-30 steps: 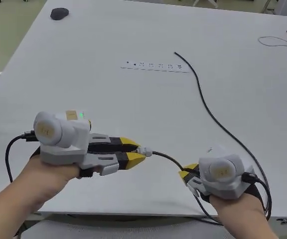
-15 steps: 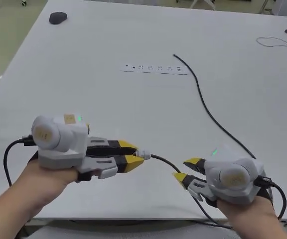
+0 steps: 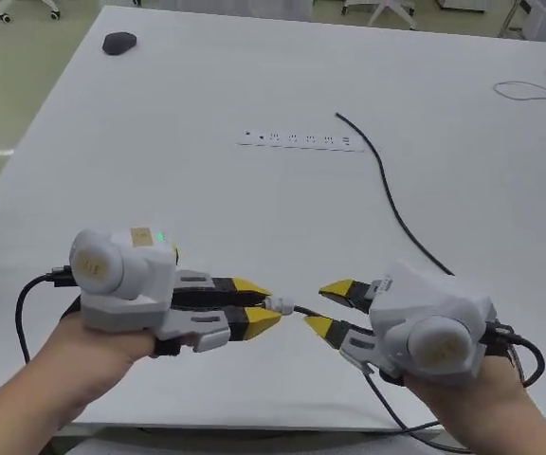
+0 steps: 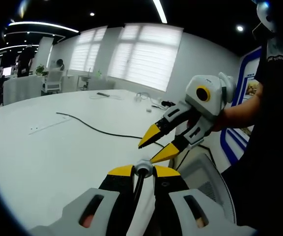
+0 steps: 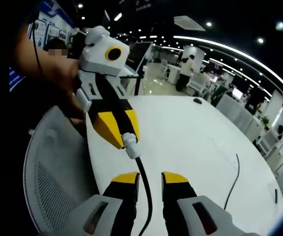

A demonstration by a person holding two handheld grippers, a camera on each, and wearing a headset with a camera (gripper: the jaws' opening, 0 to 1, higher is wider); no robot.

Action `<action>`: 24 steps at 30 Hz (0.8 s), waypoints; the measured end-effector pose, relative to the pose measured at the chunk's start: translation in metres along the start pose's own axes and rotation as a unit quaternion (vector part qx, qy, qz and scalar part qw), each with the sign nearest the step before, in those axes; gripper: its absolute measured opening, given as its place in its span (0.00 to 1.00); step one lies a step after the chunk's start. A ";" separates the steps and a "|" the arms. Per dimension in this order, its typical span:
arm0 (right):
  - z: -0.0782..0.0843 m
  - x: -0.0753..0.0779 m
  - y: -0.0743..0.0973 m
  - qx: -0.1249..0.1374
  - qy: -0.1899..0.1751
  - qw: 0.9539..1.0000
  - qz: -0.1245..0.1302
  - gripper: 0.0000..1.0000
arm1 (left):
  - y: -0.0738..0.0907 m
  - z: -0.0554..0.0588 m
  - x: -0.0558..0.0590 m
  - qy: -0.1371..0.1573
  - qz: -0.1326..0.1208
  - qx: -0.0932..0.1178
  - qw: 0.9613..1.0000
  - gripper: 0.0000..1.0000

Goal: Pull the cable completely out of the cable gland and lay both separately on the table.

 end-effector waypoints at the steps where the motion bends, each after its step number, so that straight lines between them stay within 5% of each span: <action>1: -0.001 -0.001 -0.001 0.002 0.002 1.000 -0.001 0.13 | 0.000 0.000 0.000 0.000 0.000 -0.001 1.000 0.15; 12: -0.004 -0.009 -0.008 0.002 0.029 0.999 -0.014 0.02 | -0.003 -0.002 0.004 -0.005 0.006 0.004 1.000 0.15; 24: 0.000 -0.006 -0.007 0.016 0.001 1.000 -0.001 0.01 | -0.004 -0.003 0.003 -0.014 0.003 0.002 1.000 0.15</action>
Point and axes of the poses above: the centre of the closed fingertips' face, and the gripper's own axes: y roughly backward along the fingers, x roughly to its right, z roughly out of its underside, the point moved 1 cm from there along y, roughly backward along the fingers, and after that the axes turned 9 degrees about x, right-handed, at the moved point
